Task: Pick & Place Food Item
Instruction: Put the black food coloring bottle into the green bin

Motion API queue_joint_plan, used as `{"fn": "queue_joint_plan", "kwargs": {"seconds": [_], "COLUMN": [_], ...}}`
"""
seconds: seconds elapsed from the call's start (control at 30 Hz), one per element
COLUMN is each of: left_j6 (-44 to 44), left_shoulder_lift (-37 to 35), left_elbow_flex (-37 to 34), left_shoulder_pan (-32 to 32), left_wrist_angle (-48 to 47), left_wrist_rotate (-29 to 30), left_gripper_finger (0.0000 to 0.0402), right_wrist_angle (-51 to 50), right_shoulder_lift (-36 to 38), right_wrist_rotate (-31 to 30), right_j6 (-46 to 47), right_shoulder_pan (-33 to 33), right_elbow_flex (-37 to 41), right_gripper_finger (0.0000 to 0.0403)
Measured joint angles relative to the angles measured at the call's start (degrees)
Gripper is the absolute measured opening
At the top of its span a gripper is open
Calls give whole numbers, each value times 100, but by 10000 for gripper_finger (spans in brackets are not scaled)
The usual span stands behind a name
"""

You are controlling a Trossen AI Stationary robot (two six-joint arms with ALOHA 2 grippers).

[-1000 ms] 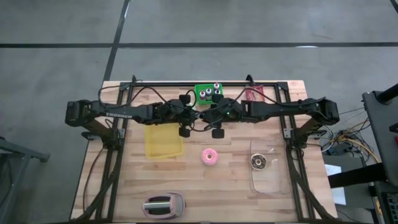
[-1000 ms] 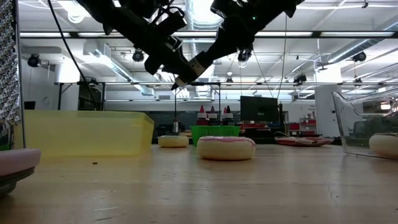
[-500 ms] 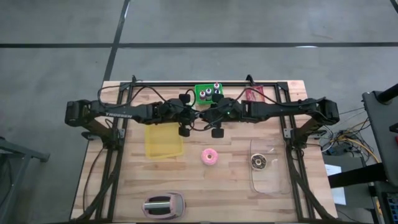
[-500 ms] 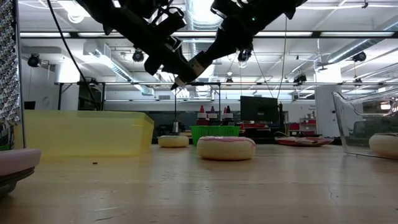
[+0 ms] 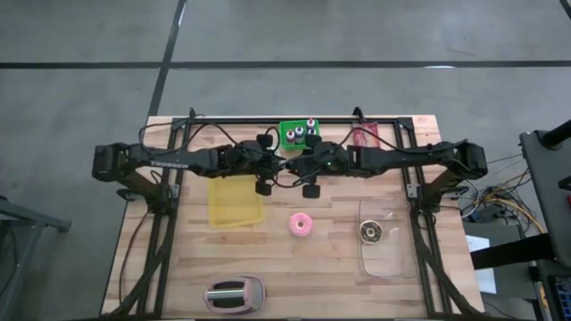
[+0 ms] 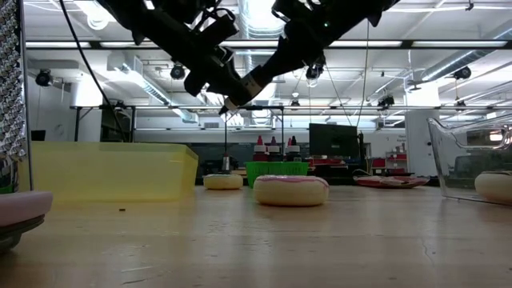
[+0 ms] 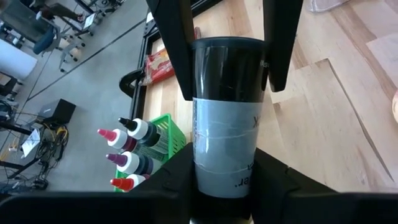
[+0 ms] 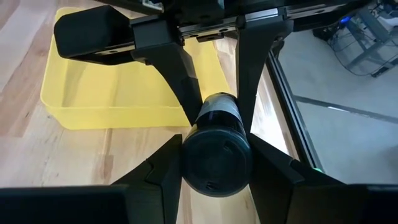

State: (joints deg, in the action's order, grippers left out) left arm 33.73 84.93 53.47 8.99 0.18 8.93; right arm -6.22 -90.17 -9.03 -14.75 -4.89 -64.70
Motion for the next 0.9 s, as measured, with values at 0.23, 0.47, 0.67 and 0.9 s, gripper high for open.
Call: {"fn": "queue_joint_plan", "kwargs": {"seconds": [0.23, 0.47, 0.67, 0.9], "left_j6": [20, 29, 84, 123], "left_shoulder_lift": [-111, -191, -403, -755], "left_elbow_flex": [-2, -2, 0, 4], "left_shoulder_pan": [-2, -7, -7, -11], "left_wrist_angle": [-67, -165, -338, -603], "left_wrist_rotate": [-38, -138, -176, -261], "left_gripper_finger": [120, 121, 122, 122], "right_wrist_angle": [166, 284, 414, 612], "right_shoulder_lift": [19, 95, 103, 109], "right_wrist_rotate": [6, 18, 32, 76], "right_j6": [55, 96, 105, 84], "right_shoulder_pan": [2, 4, 4, 4], "right_elbow_flex": [81, 161, 215, 244], "right_gripper_finger": [137, 137, 136, 135]}}
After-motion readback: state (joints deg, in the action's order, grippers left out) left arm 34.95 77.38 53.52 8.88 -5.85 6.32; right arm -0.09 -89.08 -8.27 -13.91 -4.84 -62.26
